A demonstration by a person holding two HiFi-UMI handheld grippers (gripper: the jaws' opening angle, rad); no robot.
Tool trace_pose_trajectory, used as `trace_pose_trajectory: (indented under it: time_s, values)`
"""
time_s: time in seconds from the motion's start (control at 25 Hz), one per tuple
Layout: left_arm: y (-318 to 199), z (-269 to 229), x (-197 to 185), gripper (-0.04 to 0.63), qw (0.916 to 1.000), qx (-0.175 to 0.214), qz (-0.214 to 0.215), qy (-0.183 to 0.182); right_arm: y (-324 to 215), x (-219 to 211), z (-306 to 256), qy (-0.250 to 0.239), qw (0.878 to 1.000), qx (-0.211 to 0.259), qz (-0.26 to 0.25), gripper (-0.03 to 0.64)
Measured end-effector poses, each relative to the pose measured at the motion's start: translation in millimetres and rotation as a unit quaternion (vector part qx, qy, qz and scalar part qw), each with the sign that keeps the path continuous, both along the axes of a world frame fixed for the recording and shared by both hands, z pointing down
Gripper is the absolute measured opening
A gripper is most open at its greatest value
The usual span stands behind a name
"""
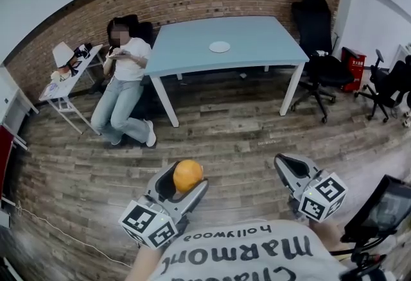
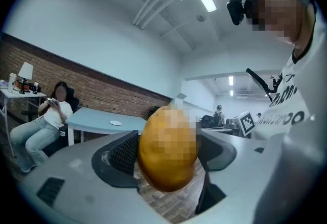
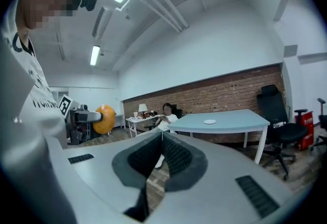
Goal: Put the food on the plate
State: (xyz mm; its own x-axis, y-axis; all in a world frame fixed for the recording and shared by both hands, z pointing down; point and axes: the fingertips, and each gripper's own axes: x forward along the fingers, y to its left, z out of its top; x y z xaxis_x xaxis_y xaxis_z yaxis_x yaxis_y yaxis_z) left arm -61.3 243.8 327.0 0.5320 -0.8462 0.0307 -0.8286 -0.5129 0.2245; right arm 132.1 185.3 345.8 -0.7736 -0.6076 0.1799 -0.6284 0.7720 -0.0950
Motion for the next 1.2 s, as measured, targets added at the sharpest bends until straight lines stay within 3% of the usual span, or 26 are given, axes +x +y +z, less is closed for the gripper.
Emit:
trace_pose_trajectory:
  time_s: [0.36, 0.6, 0.8, 1.0, 1.2]
  values:
    - [-11.7, -0.5, -17.4, 0.337, 1.0, 0.0, 0.005, 0.001, -17.7, -12.2, 7.8, -0.001, 1.0, -0.022, 0.017, 0.011]
    - [-6.8, 20.7, -38.5, 0.337, 0.9998, -0.018, 0.004, -0.006, -14.7, -36.4, 40.5, 0.024, 0.999, -0.046, 0.015, 0.011]
    - [-21.9, 29.4, -62.5, 0.337, 0.9997, -0.021, -0.014, 0.002, -13.4, -47.8, 58.6, 0.078, 0.996, -0.031, 0.008, 0.011]
    - [-42.6, 30.6, -53.7, 0.337, 0.9998, -0.018, 0.002, -0.003, -34.9, -52.4, 47.7, 0.071, 0.997, -0.018, 0.008, 0.011]
    - [-75.3, 39.2, -47.6, 0.337, 0.9993, -0.015, 0.012, -0.032, -68.3, -58.4, 58.2, 0.088, 0.996, -0.004, 0.006, 0.011]
